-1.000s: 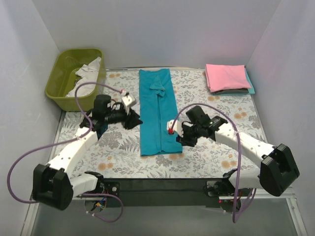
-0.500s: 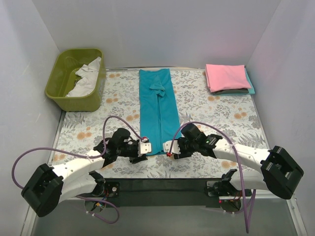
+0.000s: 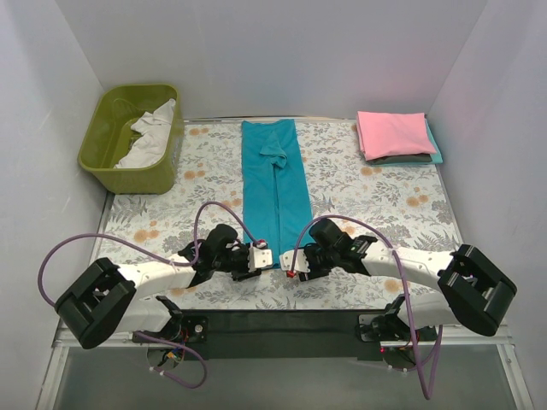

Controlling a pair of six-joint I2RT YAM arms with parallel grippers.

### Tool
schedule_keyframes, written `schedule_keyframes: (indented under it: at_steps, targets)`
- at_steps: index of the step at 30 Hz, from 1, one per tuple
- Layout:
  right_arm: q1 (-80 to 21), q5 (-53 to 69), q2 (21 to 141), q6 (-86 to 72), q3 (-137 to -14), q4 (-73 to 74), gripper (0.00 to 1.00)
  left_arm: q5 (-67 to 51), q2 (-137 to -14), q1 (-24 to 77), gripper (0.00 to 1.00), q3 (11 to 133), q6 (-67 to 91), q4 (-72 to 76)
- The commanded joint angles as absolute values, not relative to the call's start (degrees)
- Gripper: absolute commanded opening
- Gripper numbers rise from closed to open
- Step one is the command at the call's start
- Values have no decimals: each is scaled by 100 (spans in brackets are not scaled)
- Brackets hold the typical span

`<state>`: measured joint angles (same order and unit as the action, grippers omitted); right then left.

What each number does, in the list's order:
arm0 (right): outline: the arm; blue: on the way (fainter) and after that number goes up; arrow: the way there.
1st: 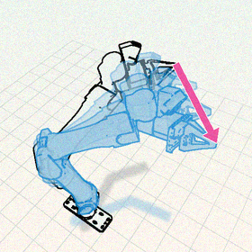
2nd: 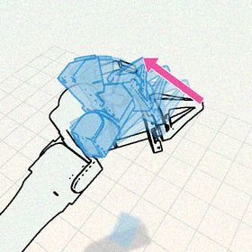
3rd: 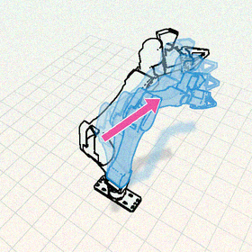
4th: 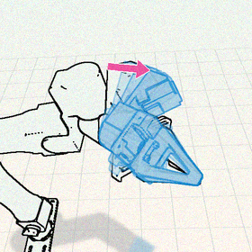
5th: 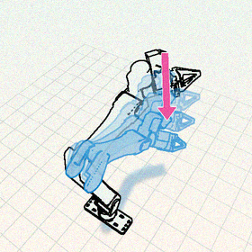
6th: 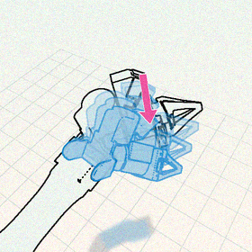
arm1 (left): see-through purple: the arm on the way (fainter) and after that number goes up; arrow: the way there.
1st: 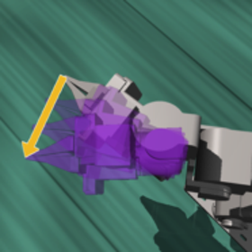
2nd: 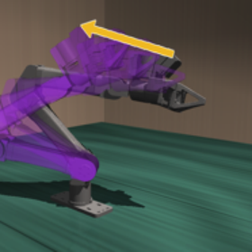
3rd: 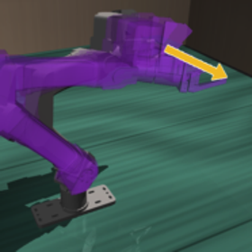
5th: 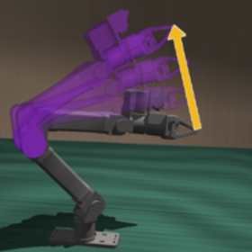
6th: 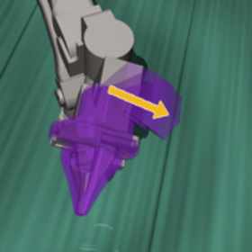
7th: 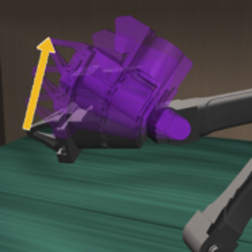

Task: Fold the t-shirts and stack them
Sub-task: Fold the tshirt

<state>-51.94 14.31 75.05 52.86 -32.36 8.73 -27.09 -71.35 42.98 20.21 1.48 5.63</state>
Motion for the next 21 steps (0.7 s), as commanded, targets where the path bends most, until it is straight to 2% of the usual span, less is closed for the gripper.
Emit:
schedule_keyframes:
  at_steps: [1, 2, 4, 7, 8, 11, 14, 15, 16, 19, 21]
  targets:
    - [-5247, 1556, 7602, 5396, -3111, 879, 44, -2461, -7260, 4333, 35, 1925, 26, 580]
    - [-5256, 1538, 7646, 5396, -3103, 870, 43, -2452, -7303, 4333, 30, 1934, 26, 580]
    - [-5247, 1494, 7865, 5388, -3111, 879, 42, -2417, -7356, 4333, 29, 1942, 26, 571]
    - [-5247, 1380, 8138, 5396, -3120, 870, 33, -2347, -7435, 4333, 26, 1978, 26, 484]
    - [-5238, 1354, 8200, 5388, -3129, 870, 25, -2312, -7453, 4333, 26, 1978, 26, 475]
    - [-5238, 1318, 8270, 5361, -3094, 844, 12, -2320, -7506, 4324, 26, 1960, 26, 413]
    - [-5238, 1204, 8306, 5300, -3050, 817, 1, -2355, -7593, 4324, 18, 1986, 18, 378]
    - [-5238, 1169, 8288, 5239, -3067, 826, 1, -2329, -7611, 4324, 15, 1995, 26, 361]
    - [-5238, 1169, 8227, 5177, -3128, 844, 1, -2338, -7629, 4324, 8, 2065, 26, 326]
    - [-5247, 1283, 7964, 4949, -3382, 1150, 1, -2609, -7480, 4324, 0, 2179, 26, 36]
    - [-5273, 1336, 7849, 4773, -3532, 1483, 1, -2777, -7173, 4333, 0, 2224, -132, -209]
